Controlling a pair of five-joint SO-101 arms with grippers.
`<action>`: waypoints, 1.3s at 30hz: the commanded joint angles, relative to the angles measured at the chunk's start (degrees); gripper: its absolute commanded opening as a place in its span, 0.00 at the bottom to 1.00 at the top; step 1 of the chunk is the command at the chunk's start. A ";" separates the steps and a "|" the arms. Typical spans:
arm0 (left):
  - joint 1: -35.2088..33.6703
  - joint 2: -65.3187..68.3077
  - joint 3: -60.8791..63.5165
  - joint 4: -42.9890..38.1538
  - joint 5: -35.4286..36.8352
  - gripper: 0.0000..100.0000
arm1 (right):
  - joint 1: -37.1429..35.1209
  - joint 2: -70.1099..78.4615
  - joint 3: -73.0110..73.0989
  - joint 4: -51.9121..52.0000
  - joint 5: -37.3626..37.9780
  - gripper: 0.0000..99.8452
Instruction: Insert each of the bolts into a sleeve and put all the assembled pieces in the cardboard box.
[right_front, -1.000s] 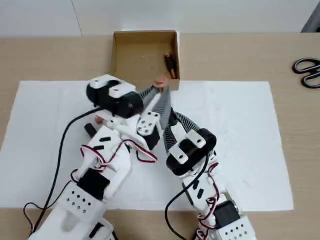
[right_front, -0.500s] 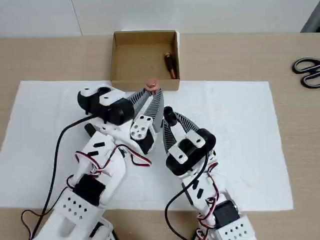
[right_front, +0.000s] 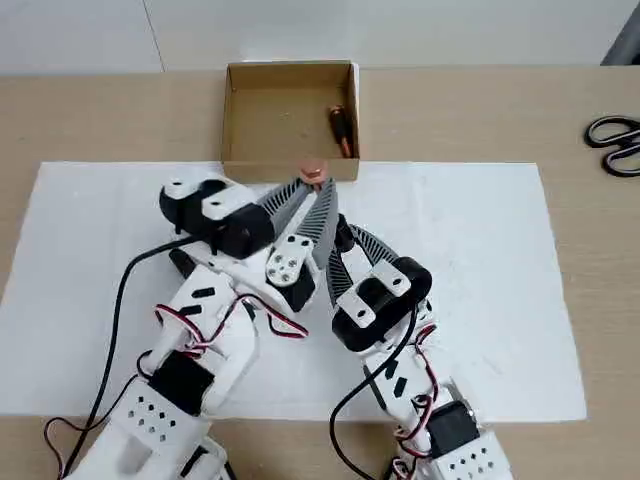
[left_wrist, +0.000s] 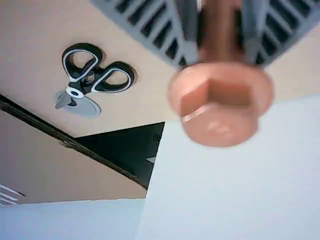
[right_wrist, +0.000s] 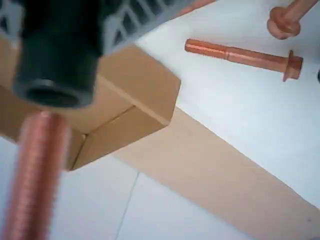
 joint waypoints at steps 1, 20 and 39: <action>0.44 -1.23 -2.51 -1.67 0.18 0.01 | 0.13 -0.66 0.35 -1.36 0.00 0.00; 0.35 -1.23 4.26 -1.58 0.00 0.01 | 0.04 -0.75 -2.20 -1.45 -0.09 0.00; 0.26 5.27 3.91 -8.62 -4.04 0.01 | -1.71 -0.75 -4.57 -1.36 -0.09 0.00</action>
